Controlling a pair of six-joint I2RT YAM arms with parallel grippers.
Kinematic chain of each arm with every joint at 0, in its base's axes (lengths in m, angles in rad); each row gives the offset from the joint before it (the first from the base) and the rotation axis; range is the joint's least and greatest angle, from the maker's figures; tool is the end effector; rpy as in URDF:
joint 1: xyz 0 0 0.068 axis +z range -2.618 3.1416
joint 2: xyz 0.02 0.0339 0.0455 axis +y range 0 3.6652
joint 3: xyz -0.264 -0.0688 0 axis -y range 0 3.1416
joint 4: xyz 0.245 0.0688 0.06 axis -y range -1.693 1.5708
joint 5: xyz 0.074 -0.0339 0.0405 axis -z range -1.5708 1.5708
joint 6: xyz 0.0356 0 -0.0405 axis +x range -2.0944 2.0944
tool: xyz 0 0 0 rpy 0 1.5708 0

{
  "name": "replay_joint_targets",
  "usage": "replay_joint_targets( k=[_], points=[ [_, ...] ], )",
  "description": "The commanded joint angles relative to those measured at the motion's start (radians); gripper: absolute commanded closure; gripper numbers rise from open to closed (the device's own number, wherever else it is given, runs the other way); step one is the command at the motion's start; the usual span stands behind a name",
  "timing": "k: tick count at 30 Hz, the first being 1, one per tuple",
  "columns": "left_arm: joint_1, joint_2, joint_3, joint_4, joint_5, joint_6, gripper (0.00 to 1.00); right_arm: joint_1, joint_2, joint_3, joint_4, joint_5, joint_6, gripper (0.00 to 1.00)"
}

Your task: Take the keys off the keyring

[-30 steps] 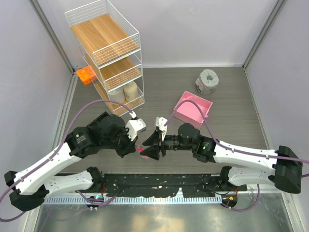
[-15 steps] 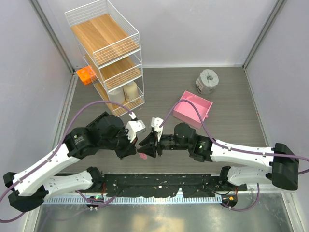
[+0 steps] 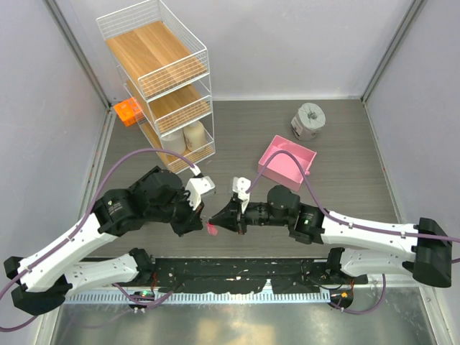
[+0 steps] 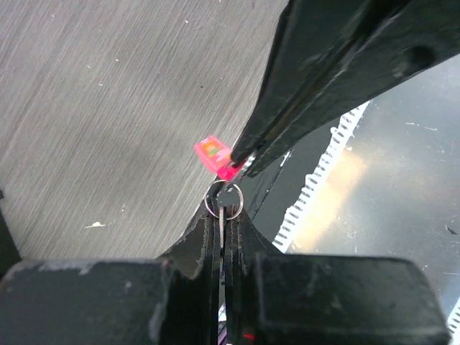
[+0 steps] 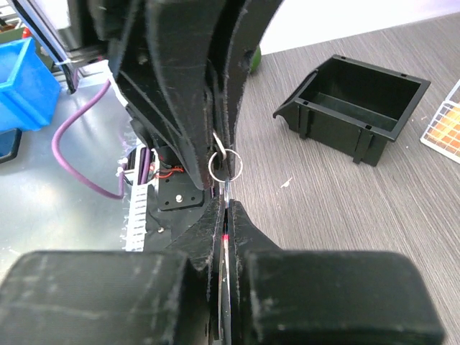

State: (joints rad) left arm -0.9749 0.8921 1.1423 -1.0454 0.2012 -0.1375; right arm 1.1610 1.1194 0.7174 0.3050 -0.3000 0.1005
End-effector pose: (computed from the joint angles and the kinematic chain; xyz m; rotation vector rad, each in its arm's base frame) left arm 0.0800 -0.1306 0.3600 1.1024 2.2256 -0.7479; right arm 0.0945 0.2438 0.3000 -1.1191 1.4227 1.1786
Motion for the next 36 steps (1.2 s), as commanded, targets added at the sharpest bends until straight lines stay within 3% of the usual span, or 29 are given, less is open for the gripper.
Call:
replay_joint_targets(
  k=[1,24,36],
  points=[
    [-0.001,-0.015,0.031,0.007,0.009,-0.028,1.0,0.005,-0.089,-0.048,0.022,0.009,-0.001,0.95],
    [-0.001,-0.042,-0.119,0.173,0.156,-0.034,1.0,0.005,-0.207,-0.147,0.181,-0.022,0.076,0.95],
    [-0.001,-0.064,-0.162,0.237,0.187,-0.033,1.0,0.003,-0.213,-0.142,0.172,-0.022,0.107,0.95]
  ],
)
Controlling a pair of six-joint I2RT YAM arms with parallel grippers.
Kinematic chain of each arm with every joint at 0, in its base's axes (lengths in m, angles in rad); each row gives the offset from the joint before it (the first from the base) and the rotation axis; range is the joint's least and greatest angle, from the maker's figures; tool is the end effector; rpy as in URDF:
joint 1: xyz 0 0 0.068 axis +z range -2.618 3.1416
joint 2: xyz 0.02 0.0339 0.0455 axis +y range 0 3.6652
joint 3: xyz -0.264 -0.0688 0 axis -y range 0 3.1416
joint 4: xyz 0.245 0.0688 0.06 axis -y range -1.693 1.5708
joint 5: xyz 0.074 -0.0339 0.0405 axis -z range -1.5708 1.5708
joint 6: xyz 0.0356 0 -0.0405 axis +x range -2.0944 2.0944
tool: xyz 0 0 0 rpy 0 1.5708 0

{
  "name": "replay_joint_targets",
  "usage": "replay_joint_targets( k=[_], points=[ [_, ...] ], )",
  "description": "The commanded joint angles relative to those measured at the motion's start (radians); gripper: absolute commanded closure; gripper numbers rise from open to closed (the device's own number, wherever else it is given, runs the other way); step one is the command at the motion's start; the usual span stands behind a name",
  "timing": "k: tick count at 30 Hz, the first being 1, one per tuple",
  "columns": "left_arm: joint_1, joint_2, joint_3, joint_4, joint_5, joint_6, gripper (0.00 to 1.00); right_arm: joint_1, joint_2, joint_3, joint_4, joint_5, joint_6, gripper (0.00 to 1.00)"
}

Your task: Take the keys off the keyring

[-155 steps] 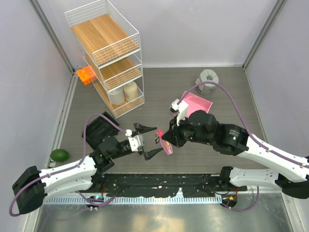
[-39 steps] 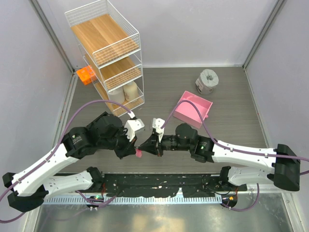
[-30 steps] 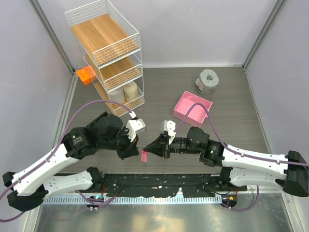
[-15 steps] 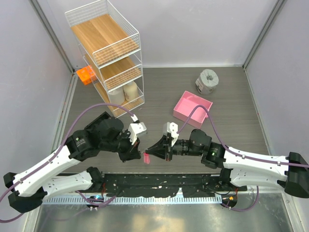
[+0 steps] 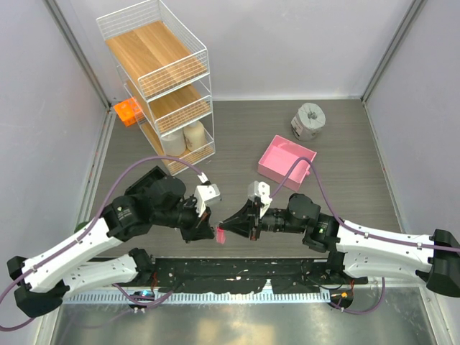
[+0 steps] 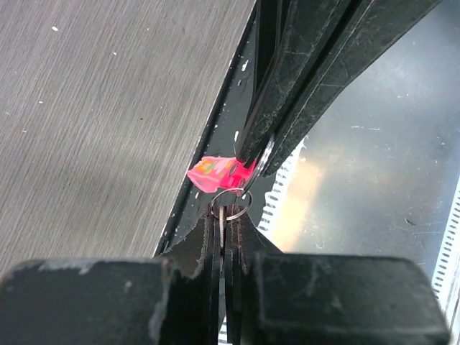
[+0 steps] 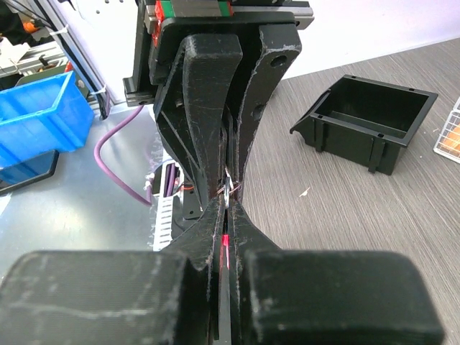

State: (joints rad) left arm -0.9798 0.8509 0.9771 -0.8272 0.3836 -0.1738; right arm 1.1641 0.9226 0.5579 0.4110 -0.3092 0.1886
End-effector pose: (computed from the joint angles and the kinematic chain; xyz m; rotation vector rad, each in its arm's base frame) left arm 0.0799 -0.1430 0.3333 1.1504 2.1414 -1.0074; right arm 0.0766 0.2051 0.2976 -1.0153 1.3368 1.2876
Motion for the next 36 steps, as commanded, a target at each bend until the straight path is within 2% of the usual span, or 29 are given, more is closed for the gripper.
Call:
replay_joint_targets(
  k=[1,12,22,29,36],
  points=[
    [0.004,-0.026,0.008,0.014,-0.005,0.007,1.0,0.002,-0.014,0.017,0.063,-0.013,0.017,0.95],
    [0.004,-0.056,0.028,-0.023,-0.032,0.048,1.0,0.0,-0.024,-0.004,0.005,-0.048,0.025,0.95],
    [0.004,-0.052,0.026,0.013,0.028,0.074,1.0,0.0,0.051,0.056,-0.097,-0.191,0.003,0.95],
    [0.004,-0.062,0.006,0.026,0.008,0.145,1.0,0.002,0.029,0.04,-0.017,-0.258,0.067,0.95],
    [0.006,-0.099,-0.046,0.092,0.009,0.158,1.0,0.002,0.012,0.065,-0.006,-0.326,0.141,0.95]
  ],
)
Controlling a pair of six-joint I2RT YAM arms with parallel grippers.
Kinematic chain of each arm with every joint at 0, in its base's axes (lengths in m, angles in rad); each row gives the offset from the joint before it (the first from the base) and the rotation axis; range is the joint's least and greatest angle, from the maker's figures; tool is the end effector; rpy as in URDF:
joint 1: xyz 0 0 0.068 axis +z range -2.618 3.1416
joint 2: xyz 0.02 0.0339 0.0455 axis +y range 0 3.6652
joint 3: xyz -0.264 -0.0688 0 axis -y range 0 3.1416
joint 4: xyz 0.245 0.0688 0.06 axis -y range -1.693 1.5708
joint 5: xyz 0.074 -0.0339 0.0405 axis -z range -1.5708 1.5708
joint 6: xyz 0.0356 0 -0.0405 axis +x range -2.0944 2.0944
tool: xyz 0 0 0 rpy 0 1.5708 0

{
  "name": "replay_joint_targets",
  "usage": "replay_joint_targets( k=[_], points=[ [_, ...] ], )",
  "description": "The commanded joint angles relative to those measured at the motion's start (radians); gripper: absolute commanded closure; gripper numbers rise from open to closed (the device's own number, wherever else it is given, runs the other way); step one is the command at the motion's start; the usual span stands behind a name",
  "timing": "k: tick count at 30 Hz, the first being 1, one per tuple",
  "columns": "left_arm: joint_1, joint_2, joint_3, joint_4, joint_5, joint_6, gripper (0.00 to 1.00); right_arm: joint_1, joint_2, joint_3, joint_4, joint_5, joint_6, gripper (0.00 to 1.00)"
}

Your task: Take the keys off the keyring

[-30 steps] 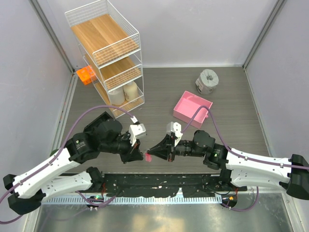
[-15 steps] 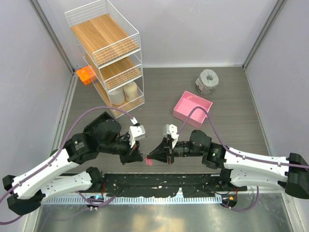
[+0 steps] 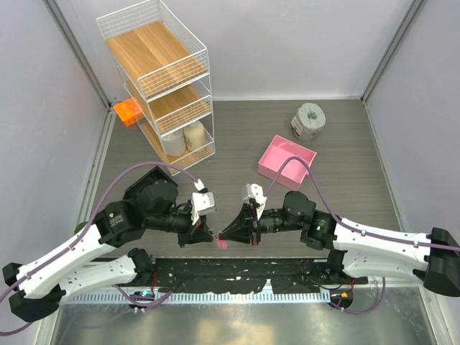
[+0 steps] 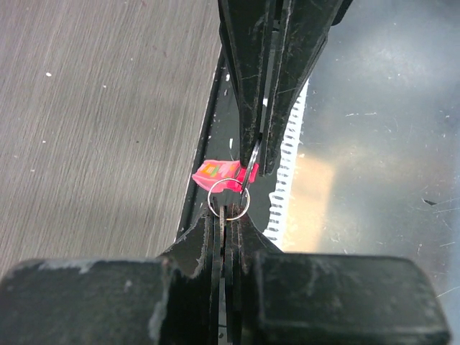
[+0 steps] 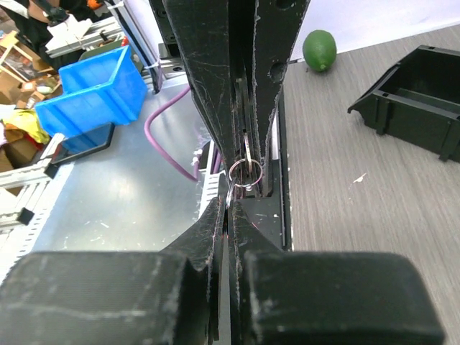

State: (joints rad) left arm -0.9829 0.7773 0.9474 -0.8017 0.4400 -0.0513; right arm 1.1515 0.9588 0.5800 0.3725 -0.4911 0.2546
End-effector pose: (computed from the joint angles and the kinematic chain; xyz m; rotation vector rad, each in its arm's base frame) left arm 0.0699 -0.1323 0.3366 1.2796 1.9583 -1.0349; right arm 0.0757 0.2110 0.2941 -1.1399 1.3741 1.4443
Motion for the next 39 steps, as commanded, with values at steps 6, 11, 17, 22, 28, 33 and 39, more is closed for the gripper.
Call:
replay_joint_targets(
  k=[6,11,17,22,28,33,39],
  points=[
    [0.009,-0.004,-0.012,0.07,-0.04,0.045,1.0,0.013,-0.008,0.05,0.103,-0.202,0.15,0.95],
    [0.009,-0.007,-0.012,0.09,-0.023,0.113,1.0,0.013,0.004,0.081,0.033,-0.213,0.133,0.95],
    [0.013,0.013,-0.042,0.189,0.048,0.212,1.0,0.013,0.018,0.096,0.043,-0.222,0.155,0.95],
    [0.035,0.049,-0.047,0.24,0.12,0.251,1.0,-0.006,0.018,0.096,0.084,-0.211,0.198,0.95],
    [0.041,0.063,-0.07,0.268,0.137,0.26,1.0,-0.041,0.021,0.067,0.199,-0.202,0.285,0.95],
    [0.041,0.05,-0.096,0.288,0.141,0.252,1.0,-0.071,0.028,0.032,0.299,-0.175,0.362,0.95],
    [0.041,0.013,-0.133,0.337,0.125,0.22,1.0,-0.085,-0.002,-0.05,0.388,-0.002,0.402,0.95]
  ],
)
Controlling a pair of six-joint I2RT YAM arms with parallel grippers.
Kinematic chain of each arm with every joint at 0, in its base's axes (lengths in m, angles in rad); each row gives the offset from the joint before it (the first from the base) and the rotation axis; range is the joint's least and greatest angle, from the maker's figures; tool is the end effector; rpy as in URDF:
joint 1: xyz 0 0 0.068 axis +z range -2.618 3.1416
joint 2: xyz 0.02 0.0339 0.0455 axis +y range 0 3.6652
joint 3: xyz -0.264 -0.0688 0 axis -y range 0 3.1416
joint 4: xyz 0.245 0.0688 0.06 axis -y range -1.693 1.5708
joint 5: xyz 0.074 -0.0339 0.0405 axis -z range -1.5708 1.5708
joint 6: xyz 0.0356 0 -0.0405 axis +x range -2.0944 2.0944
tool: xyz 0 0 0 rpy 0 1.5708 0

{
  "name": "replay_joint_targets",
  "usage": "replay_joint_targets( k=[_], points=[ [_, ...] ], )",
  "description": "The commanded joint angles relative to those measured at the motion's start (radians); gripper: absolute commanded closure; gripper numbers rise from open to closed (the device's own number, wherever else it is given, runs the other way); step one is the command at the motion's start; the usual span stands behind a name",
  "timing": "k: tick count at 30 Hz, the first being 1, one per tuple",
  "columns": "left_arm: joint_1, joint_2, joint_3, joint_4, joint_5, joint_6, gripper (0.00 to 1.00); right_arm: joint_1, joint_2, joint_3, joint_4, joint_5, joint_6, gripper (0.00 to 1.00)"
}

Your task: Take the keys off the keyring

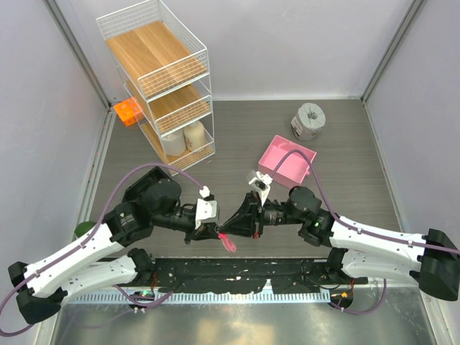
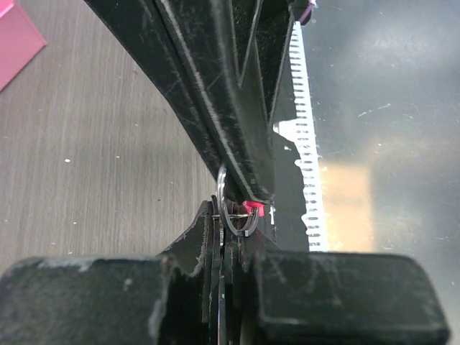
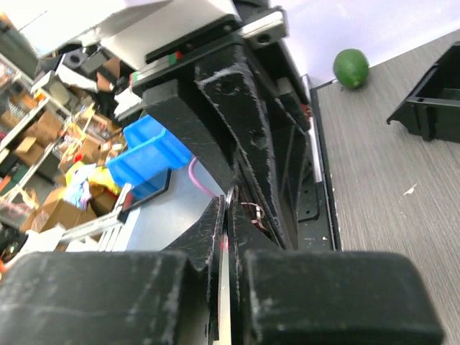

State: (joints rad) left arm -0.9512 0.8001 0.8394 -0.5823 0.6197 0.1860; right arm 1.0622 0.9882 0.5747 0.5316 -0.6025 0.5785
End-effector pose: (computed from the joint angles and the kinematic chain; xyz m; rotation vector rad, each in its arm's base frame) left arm 0.0800 -0.1477 0.3193 1.4946 1.6127 -1.0986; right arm 0.0923 0.2071 0.3026 -0.9547 1.4625 1.7066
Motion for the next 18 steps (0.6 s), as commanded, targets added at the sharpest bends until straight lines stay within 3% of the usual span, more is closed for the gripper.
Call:
replay_joint_targets(
  k=[1,2,3,4,5,7,11,15,18],
  points=[
    [0.009,-0.016,-0.031,0.125,-0.064,-0.023,1.0,0.004,-0.043,-0.083,0.292,0.14,0.105,0.95],
    [0.009,-0.022,-0.036,0.131,-0.07,-0.026,1.0,0.002,-0.048,-0.107,0.324,0.182,0.119,0.95],
    [0.009,-0.025,-0.039,0.137,-0.077,-0.033,1.0,-0.001,-0.051,-0.137,0.373,0.2,0.133,0.88],
    [0.009,-0.032,-0.04,0.141,-0.081,-0.036,1.0,0.001,-0.052,-0.147,0.381,0.213,0.135,0.81],
    [0.009,-0.038,-0.043,0.142,-0.084,-0.039,1.0,-0.001,-0.054,-0.156,0.381,0.216,0.135,0.66],
    [0.009,-0.047,-0.04,0.144,-0.089,-0.043,1.0,-0.001,-0.059,-0.162,0.357,0.216,0.126,0.52],
    [0.009,-0.055,-0.031,0.116,-0.094,-0.045,1.0,-0.001,-0.091,-0.148,0.24,0.217,0.062,0.44],
    [0.009,-0.058,-0.022,0.084,-0.09,-0.045,1.0,-0.001,-0.16,-0.096,0.029,0.242,-0.06,0.43],
    [0.009,-0.061,-0.019,0.073,-0.084,-0.049,1.0,-0.001,-0.186,-0.049,-0.125,0.251,-0.164,0.36]
  ],
)
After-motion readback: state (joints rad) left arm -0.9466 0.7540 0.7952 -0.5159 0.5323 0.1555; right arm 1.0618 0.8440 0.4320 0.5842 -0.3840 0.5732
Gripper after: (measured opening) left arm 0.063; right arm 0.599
